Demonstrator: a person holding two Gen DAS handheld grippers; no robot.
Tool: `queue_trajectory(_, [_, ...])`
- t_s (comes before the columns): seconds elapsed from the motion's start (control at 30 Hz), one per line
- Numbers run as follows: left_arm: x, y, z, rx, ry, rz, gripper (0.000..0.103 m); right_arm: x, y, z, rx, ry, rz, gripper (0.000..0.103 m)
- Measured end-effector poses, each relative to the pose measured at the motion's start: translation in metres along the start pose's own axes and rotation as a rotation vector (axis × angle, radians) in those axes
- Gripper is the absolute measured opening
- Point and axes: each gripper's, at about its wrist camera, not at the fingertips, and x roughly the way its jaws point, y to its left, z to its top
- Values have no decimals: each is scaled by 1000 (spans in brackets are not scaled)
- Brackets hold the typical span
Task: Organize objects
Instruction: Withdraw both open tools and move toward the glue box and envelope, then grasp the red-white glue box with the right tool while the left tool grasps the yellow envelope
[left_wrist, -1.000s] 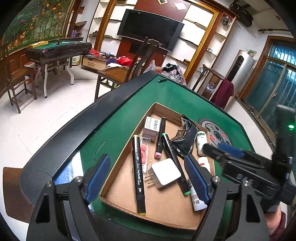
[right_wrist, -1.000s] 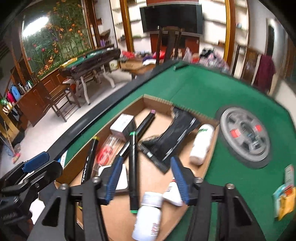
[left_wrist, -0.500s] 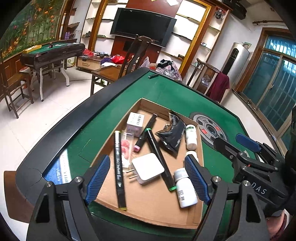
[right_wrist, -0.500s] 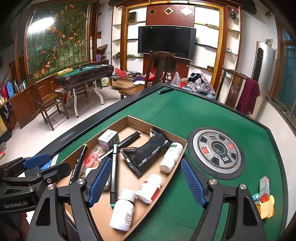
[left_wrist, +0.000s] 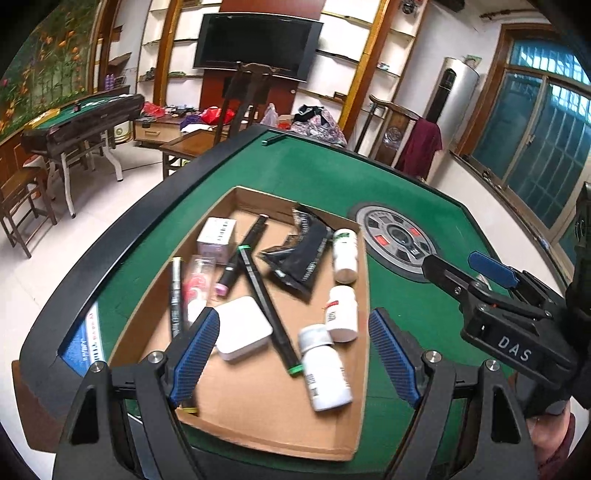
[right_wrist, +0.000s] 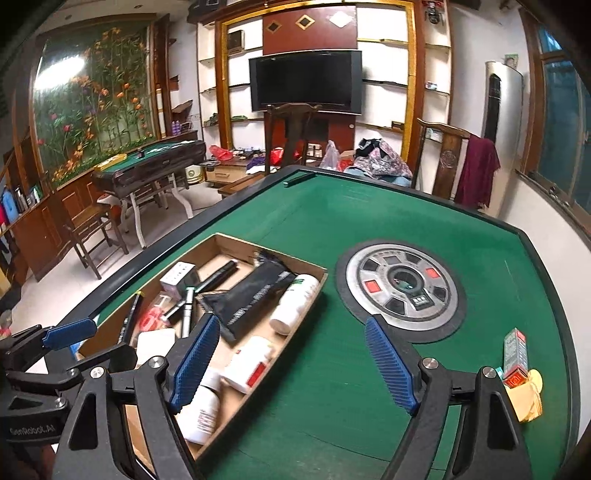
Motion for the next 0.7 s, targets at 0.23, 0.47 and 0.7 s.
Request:
queue_trajectory(0.23, [12, -34, 0, 46, 35, -54, 82, -7, -62, -7, 90, 1, -48, 88])
queue_trajectory(0.47, [32, -74, -8, 113, 91, -107, 82, -9, -169, -26, 236, 33, -191, 89])
queue_trajectory(0.7, [47, -105, -14, 169, 139, -127, 82, 10, -285, -45, 424, 147, -218, 89])
